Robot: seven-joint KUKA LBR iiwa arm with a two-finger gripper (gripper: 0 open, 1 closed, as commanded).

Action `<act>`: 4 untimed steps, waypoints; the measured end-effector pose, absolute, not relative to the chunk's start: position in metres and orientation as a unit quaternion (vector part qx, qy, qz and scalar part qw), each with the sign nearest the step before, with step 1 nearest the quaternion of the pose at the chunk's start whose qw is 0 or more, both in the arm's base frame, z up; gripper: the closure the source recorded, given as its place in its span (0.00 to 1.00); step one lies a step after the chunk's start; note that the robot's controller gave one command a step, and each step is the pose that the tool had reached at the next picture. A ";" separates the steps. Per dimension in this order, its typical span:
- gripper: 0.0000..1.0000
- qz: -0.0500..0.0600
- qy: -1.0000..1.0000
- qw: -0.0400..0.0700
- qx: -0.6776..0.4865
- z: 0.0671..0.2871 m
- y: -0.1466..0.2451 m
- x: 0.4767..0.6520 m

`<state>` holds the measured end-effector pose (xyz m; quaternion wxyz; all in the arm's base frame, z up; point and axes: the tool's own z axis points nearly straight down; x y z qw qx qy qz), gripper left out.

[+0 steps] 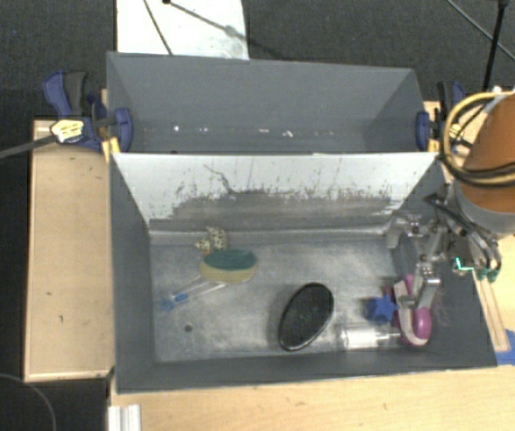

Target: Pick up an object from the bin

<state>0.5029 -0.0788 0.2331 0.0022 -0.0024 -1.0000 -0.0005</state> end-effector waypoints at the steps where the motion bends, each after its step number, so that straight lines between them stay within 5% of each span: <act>1: 0.00 0.000 -0.999 0.003 0.035 0.141 -0.123 0.485; 2: 0.00 -0.008 -0.988 0.005 0.155 0.073 -0.142 0.529; 3: 1.00 -0.008 -0.988 0.013 0.157 0.075 -0.143 0.526; 4: 1.00 0.002 -0.986 -0.004 0.166 0.172 -0.144 0.505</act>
Offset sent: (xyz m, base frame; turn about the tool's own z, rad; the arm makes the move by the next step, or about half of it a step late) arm -0.0163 -0.0426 -0.0883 -0.0797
